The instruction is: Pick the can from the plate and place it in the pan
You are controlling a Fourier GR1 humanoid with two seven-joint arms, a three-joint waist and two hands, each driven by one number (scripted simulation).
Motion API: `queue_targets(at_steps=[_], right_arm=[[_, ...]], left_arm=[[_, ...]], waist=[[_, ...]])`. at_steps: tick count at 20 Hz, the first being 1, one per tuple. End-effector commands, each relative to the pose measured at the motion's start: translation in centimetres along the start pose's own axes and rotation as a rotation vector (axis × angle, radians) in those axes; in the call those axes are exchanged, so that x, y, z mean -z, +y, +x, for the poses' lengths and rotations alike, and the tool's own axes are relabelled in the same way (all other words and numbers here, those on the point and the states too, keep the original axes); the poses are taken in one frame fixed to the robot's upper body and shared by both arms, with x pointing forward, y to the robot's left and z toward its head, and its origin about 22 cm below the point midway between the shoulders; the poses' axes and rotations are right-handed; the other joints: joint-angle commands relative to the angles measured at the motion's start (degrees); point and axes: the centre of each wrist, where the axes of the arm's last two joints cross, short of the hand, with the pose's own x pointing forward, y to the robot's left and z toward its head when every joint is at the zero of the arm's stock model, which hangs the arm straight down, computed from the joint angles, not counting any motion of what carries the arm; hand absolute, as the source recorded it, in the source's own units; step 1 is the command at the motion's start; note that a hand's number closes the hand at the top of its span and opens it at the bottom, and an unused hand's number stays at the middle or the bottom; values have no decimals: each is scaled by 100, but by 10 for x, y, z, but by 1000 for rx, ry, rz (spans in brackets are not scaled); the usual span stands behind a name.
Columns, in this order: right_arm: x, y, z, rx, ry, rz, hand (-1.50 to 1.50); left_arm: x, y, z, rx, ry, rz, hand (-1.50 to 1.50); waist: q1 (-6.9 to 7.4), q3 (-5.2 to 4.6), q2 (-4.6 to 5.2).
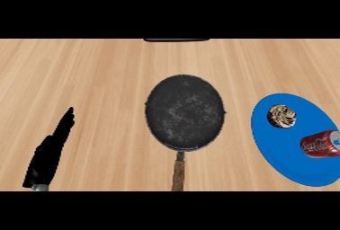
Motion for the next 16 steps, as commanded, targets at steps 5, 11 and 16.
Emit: queue_targets(at_steps=[5,11,16], right_arm=[[11,-29,52,-145,-4,239,-150],[14,-4,94,-247,53,340,-150],[23,17,100,-293,121,420,-150]], left_arm=[[4,-6,8,10,-15,-31,0],[2,-14,24,18,-15,-40,0],[-5,-1,14,18,-2,-35,0]], waist=[[227,-4,41],[194,-6,28],[204,-4,26]])
